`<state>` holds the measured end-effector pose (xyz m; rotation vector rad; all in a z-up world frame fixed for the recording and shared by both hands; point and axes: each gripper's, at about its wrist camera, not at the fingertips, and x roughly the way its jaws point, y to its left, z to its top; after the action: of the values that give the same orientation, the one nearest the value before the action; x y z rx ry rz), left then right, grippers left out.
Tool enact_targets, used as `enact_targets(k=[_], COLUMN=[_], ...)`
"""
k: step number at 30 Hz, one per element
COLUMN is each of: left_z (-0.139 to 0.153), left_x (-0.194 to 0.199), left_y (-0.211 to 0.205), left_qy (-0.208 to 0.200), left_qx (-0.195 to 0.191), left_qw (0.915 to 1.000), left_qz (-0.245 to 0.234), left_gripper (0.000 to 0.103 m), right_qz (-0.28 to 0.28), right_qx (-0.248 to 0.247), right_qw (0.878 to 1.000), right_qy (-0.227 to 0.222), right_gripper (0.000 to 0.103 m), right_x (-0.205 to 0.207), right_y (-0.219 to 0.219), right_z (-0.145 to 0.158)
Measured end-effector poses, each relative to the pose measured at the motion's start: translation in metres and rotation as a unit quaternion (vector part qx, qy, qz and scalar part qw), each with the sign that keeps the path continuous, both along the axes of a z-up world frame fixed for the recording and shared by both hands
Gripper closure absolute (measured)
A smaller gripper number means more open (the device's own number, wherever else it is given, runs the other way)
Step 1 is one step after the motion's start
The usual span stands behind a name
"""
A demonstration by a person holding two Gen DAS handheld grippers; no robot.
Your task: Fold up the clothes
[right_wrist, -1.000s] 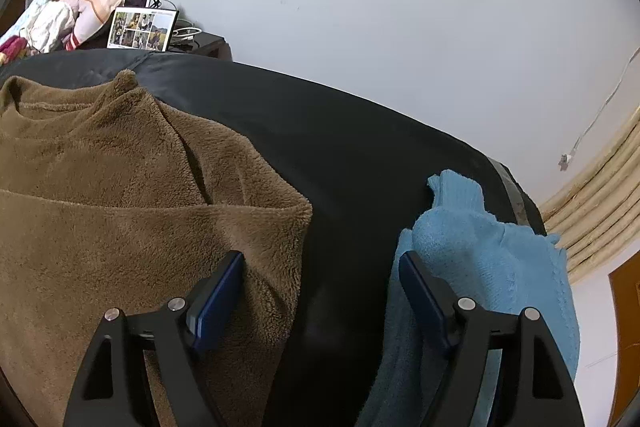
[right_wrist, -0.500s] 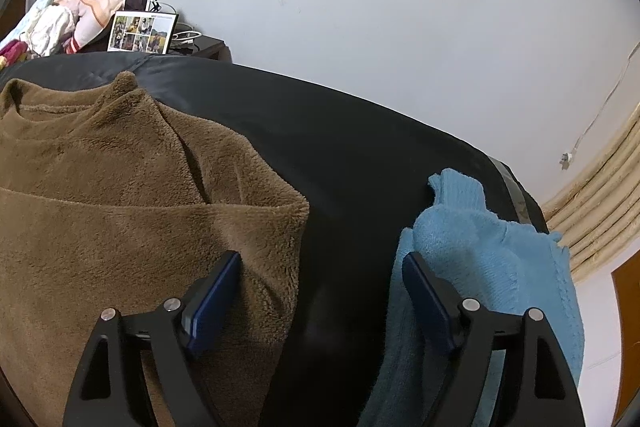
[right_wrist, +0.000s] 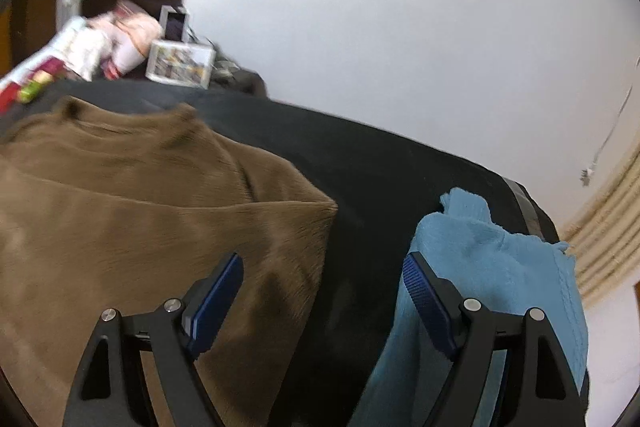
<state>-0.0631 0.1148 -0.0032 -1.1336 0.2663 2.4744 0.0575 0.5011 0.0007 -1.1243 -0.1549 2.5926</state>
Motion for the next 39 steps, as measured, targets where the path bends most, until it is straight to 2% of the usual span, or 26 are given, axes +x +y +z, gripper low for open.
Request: enact_targets(k=[3, 5, 8, 10, 14, 20, 27, 31, 33, 37, 39], left_z=[-0.014, -0.024, -0.034, -0.035, -0.036, -0.041, -0.035, -0.024, -0.019, -0.017, -0.018], left_x=[0.002, 0.001, 0.002, 0.002, -0.001, 0.004, 0.009, 0.011, 0.009, -0.004, -0.011], left_y=[0.016, 0.024, 0.03, 0.032, 0.032, 0.034, 0.031, 0.03, 0.03, 0.029, 0.029], left_qy=[-0.011, -0.016, -0.016, -0.015, -0.018, -0.01, -0.026, -0.025, -0.019, -0.022, -0.026], left_qx=[-0.016, -0.029, -0.043, -0.046, -0.045, -0.054, -0.043, -0.031, -0.031, -0.029, -0.025], left_qw=[0.9997, 0.9993, 0.9988, 0.9986, 0.9987, 0.9982, 0.9974, 0.9971, 0.9973, 0.9981, 0.9984], left_qz=[-0.014, -0.017, -0.019, -0.02, -0.017, -0.026, -0.052, -0.064, -0.064, -0.05, -0.043], left_gripper=[0.028, 0.028, 0.027, 0.024, 0.024, 0.023, 0.022, 0.022, 0.022, 0.022, 0.022], right_qz=[0.057, 0.1, 0.135, 0.14, 0.092, 0.006, -0.001, 0.002, 0.024, 0.087, 0.094], right_qx=[-0.033, -0.033, 0.014, 0.071, 0.118, 0.096, 0.142, 0.133, 0.116, 0.026, -0.014], right_qw=[0.998, 0.994, 0.99, 0.986, 0.986, 0.995, 0.987, 0.988, 0.99, 0.995, 0.995], right_qy=[-0.003, -0.017, -0.041, -0.062, -0.075, -0.039, -0.073, -0.08, -0.076, -0.036, -0.014], right_gripper=[0.02, 0.02, 0.02, 0.02, 0.02, 0.02, 0.02, 0.02, 0.02, 0.02, 0.019], right_x=[0.031, 0.055, 0.079, 0.084, 0.072, 0.076, 0.082, 0.081, 0.084, 0.091, 0.083], right_y=[-0.01, -0.021, -0.039, -0.049, -0.048, -0.023, -0.031, -0.031, -0.034, -0.036, -0.035], right_z=[0.005, 0.001, -0.012, -0.026, -0.041, -0.03, -0.046, -0.042, -0.035, 0.006, 0.023])
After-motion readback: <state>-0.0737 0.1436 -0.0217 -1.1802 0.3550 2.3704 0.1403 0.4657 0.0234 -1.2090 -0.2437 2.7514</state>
